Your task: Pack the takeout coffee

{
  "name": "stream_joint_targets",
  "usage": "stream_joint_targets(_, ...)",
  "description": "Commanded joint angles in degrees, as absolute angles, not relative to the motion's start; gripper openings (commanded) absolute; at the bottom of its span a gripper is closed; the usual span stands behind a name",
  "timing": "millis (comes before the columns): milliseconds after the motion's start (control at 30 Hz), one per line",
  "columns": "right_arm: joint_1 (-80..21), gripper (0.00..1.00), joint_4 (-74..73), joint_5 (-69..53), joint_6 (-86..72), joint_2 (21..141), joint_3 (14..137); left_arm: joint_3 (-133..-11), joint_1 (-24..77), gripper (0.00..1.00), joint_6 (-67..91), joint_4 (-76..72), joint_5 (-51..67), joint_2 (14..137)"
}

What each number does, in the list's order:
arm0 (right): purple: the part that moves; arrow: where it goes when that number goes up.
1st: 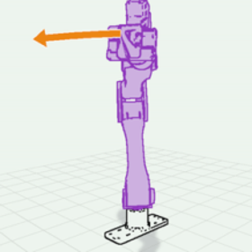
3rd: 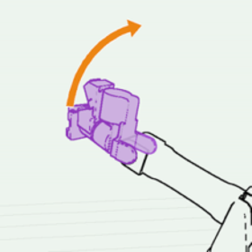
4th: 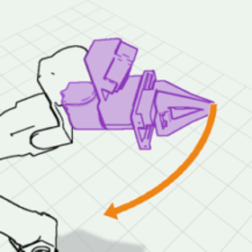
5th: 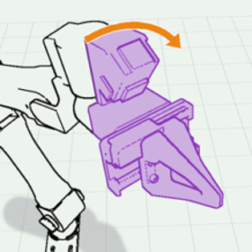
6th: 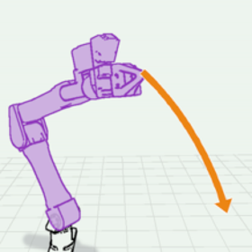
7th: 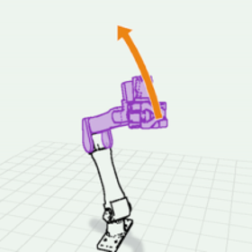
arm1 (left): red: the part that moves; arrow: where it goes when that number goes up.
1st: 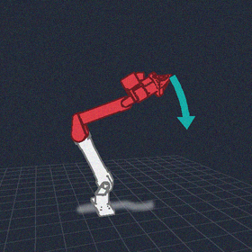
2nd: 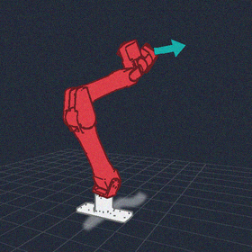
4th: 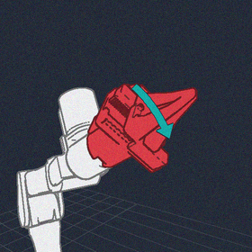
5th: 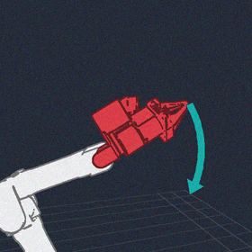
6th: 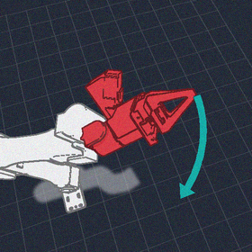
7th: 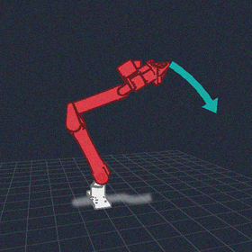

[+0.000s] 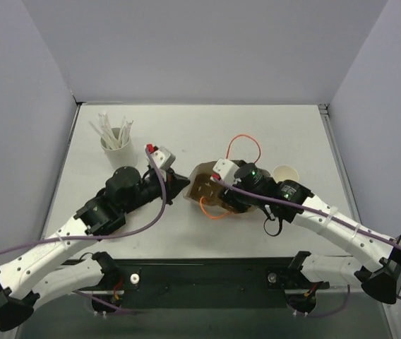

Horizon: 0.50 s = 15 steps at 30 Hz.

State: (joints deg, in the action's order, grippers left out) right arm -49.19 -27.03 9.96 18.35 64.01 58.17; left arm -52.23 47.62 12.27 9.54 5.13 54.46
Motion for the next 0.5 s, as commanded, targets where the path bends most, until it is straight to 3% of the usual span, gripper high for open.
stream_joint_targets(0, -53.2, 0.55, -27.8, 16.2, 19.2, 62.8, 56.4, -44.7, 48.8, 0.00, 15.7, -1.1, 0.4, 46.9)
stream_joint_targets(167, -55.1, 0.54, -25.9, 18.4, 22.8, 64.7, 57.7, -38.3, 50.2, 0.00, 13.0, -5.3, -2.5, 43.8)
stream_joint_targets(467, -50.7, 0.54, -20.3, 19.3, 31.5, 71.4, 62.9, -42.0, 49.4, 0.00, 1.4, -15.5, -10.5, 51.4)
